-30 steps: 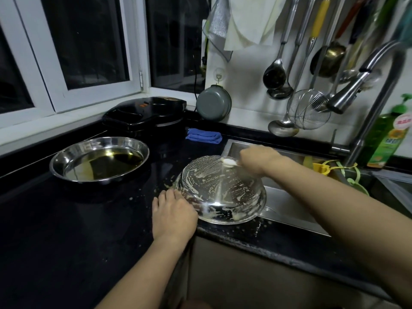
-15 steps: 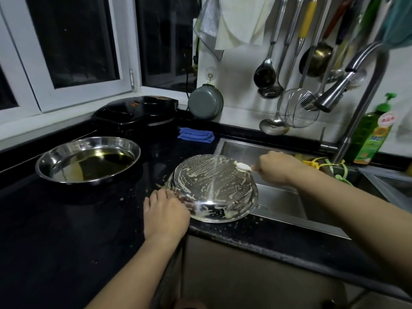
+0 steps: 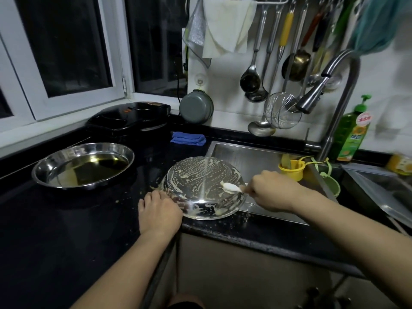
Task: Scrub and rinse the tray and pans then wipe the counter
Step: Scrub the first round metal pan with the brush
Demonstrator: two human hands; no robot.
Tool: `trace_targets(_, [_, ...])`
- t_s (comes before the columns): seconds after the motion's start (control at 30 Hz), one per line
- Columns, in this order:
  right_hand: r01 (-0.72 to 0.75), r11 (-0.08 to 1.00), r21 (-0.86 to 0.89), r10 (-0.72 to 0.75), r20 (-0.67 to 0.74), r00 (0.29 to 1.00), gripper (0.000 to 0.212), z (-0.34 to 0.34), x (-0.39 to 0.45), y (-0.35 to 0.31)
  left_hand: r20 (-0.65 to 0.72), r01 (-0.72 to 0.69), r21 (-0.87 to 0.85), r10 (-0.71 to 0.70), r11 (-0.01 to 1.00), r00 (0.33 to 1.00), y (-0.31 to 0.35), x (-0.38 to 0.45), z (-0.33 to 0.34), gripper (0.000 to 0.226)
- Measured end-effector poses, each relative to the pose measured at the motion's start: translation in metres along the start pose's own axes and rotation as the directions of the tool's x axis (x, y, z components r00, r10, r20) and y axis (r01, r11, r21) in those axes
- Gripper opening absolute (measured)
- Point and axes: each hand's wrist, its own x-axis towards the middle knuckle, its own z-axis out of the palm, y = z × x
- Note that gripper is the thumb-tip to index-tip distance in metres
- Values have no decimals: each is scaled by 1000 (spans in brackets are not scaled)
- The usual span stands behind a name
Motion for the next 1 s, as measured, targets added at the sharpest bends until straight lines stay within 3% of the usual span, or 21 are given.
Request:
trace_targets(0.13, [-258,936,240,270,-14,963,30,28,20,38,120,11,-64,-3,998,993,0,0,-14,53])
trace_targets(0.2, [-390,796,464,403,76,912,24,48,35,57,164,13,-167,15,986,986,-3,-2,-25,49])
trace_targets(0.33, [-454,493,742,445,233,865,18,65,58,51,128,107,-440,-55,892,990,-11,-13,-34,33])
trace_targets(0.4, [-501,234,833,371,400,838,15,69,63,39,183,252,-669,-173,699,968,-8,-23,-42,23])
trace_targets(0.43, [-505,129,853,321,446,836,16,71,65,35,287,352,-776,-204,524,936,-3,-29,-46,18])
trace_targets(0.5, [-496,-26,868,239,487,840,23,76,72,30,543,559,-810,-134,176,829,5,-40,-56,13])
trace_targets(0.57, [-492,-103,865,210,502,839,27,78,77,27,673,672,-736,-11,77,739,9,-49,-63,16])
trace_targets(0.67, [-479,-228,847,192,522,831,31,71,78,23,726,720,-686,36,105,687,16,-58,-64,20])
trace_targets(0.73, [-437,-297,849,197,503,842,29,60,81,23,732,731,-681,31,40,681,23,-61,-60,22])
trace_targets(0.8, [-407,-346,845,173,484,858,24,44,83,23,716,707,-676,41,-207,696,30,-58,-58,27])
trace_targets(0.9, [-401,-389,829,123,479,869,27,24,82,23,638,511,-554,59,-657,768,37,-40,-59,32])
trace_targets(1.0, [-398,-440,805,75,475,877,25,18,77,18,603,332,-416,16,-847,798,41,-13,-66,27])
